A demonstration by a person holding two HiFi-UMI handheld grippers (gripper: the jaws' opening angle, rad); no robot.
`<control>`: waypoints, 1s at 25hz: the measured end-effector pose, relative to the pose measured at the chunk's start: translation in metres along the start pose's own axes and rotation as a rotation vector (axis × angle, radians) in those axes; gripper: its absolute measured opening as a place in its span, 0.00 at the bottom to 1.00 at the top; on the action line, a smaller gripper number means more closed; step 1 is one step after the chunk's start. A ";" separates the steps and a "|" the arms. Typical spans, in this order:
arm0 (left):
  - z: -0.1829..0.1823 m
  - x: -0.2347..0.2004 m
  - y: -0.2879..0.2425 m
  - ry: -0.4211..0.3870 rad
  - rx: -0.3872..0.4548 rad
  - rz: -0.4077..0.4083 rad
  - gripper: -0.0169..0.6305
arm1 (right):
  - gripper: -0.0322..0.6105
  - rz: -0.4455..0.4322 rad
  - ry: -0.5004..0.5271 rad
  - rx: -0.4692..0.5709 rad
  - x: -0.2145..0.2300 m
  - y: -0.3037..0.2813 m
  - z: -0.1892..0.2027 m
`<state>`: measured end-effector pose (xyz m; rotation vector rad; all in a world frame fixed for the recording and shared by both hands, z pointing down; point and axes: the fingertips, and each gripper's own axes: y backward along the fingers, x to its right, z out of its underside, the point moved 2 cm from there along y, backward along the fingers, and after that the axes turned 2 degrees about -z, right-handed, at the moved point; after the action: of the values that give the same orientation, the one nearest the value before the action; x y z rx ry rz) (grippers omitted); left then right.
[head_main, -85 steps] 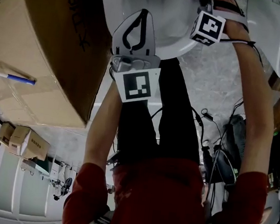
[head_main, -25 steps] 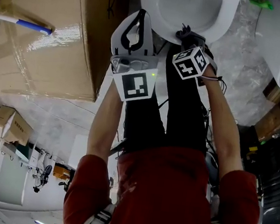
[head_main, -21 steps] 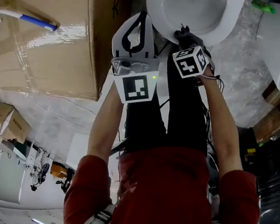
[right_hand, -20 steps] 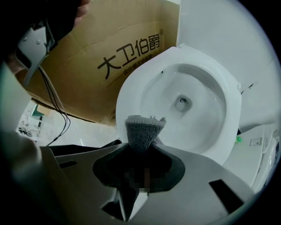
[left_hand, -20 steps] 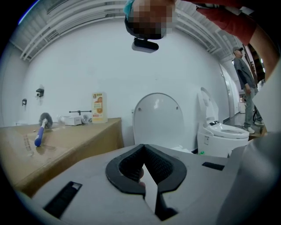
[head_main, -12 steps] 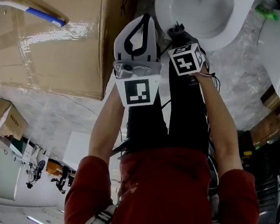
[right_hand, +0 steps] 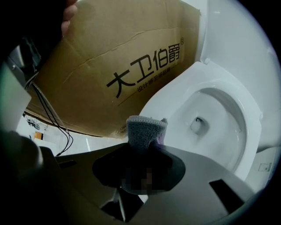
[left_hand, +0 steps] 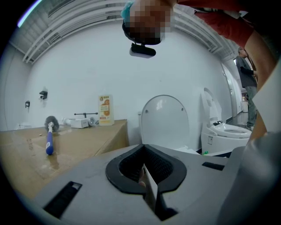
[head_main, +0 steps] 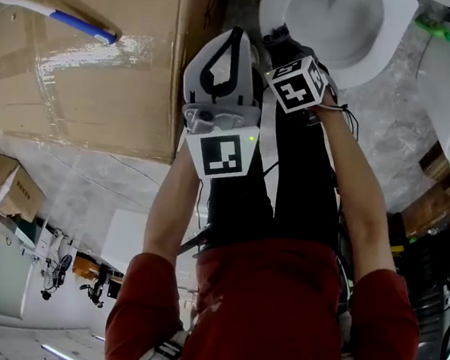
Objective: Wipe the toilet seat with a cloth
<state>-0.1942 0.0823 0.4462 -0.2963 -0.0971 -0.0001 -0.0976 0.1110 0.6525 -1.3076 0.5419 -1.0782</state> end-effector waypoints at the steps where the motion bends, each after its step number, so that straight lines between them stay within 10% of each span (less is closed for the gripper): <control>1: 0.000 -0.001 0.000 0.001 0.002 0.000 0.05 | 0.18 0.002 0.001 0.008 0.002 -0.001 -0.006; 25: -0.011 0.003 -0.022 0.044 0.026 0.021 0.05 | 0.18 0.137 -0.057 0.223 0.117 0.002 -0.168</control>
<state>-0.1908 0.0577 0.4422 -0.2712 -0.0502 0.0157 -0.1851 -0.0733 0.6395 -1.0866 0.4483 -0.9558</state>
